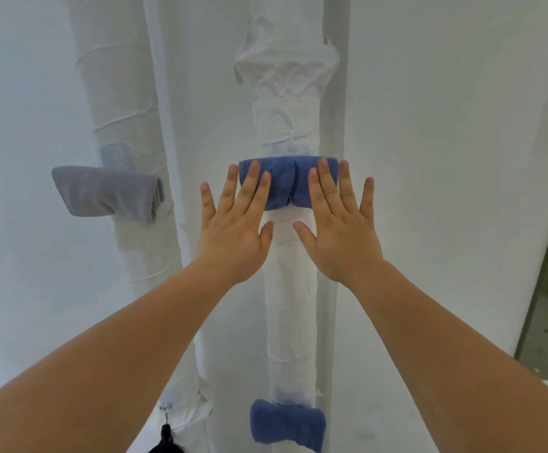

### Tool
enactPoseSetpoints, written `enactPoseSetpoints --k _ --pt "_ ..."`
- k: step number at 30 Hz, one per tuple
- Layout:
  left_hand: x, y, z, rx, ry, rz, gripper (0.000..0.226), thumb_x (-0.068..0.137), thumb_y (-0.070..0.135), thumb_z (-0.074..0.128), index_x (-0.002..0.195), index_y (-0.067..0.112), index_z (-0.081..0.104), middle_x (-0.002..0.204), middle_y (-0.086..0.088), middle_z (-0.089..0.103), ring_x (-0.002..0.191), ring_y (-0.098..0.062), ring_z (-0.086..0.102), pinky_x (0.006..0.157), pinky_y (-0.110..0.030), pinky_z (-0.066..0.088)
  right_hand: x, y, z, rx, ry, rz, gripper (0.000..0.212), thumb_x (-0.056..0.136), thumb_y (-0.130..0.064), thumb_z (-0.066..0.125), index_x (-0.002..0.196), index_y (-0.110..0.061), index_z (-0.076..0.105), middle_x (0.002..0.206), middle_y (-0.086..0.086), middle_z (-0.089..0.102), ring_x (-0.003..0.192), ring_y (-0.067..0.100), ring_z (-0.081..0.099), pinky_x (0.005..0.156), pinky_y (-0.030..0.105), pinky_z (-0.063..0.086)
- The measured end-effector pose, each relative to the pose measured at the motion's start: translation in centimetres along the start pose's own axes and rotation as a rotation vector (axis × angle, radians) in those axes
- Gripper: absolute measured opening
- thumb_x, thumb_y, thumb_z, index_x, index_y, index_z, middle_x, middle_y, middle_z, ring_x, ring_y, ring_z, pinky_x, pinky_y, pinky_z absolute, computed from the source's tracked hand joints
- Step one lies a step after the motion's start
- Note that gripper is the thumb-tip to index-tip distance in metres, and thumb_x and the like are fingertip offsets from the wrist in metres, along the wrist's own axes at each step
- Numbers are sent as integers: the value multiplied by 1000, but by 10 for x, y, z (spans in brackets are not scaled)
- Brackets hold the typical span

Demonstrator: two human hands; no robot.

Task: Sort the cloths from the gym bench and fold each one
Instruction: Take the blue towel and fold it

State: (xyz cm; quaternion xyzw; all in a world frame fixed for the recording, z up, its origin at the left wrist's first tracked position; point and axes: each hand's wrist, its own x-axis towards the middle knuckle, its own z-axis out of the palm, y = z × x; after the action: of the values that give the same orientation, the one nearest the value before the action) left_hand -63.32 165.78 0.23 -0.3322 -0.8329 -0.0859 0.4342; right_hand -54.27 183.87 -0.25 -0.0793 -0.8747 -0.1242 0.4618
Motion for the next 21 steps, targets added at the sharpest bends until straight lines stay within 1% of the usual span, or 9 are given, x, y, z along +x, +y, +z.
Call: enactPoseSetpoints --k 3,6,9,12,15,18,21 --pt "-17 -3 -4 -47 26 25 77 100 45 37 162 21 -2 170 -1 -11 156 -25 -12 124 -59 -5 -16 -9 -3 55 4 29 82 102 -53 39 161 -13 0 169 7 -7 155 29 -10 124 58 1" --pt "-33 -10 1 -101 3 28 78 100 50 36 162 22 -4 170 -2 -13 156 -24 -14 125 -56 -4 -32 -26 -2 71 -14 54 81 102 -54 39 161 -14 1 169 8 -8 155 29 -11 124 57 -1" --pt "-56 -25 19 -172 -48 23 74 102 49 33 161 22 -4 170 -2 -12 156 -22 -15 126 -50 -6 -49 -51 9 34 -59 100 80 102 -56 36 161 -15 0 169 8 -8 155 30 -12 124 56 -2" --pt "-92 -49 49 -215 -145 52 75 103 49 33 160 24 -8 169 -1 -15 155 -21 -19 125 -46 -12 -71 -85 28 -13 -149 182 80 102 -59 31 161 -17 -3 169 7 -11 155 30 -13 124 56 -4" --pt "-129 -87 76 -275 -256 106 79 102 52 35 159 26 -13 167 1 -23 152 -20 -26 120 -41 -19 -98 -130 53 -70 -264 265 81 101 -62 29 160 -20 -6 168 6 -16 154 31 -16 124 57 -4" --pt "-161 -129 92 -364 -332 237 78 103 46 37 160 23 -10 169 -3 -18 154 -23 -21 123 -43 -15 -120 -190 79 -143 -359 334 78 101 -62 24 160 -21 -7 168 7 -17 154 31 -18 123 60 0" --pt "-198 -178 102 -447 -432 371 79 102 42 40 160 20 -9 169 -5 -19 154 -25 -21 124 -46 -13 -141 -272 93 -242 -447 419 78 100 -63 24 161 -23 -6 168 7 -15 154 31 -17 123 61 0"
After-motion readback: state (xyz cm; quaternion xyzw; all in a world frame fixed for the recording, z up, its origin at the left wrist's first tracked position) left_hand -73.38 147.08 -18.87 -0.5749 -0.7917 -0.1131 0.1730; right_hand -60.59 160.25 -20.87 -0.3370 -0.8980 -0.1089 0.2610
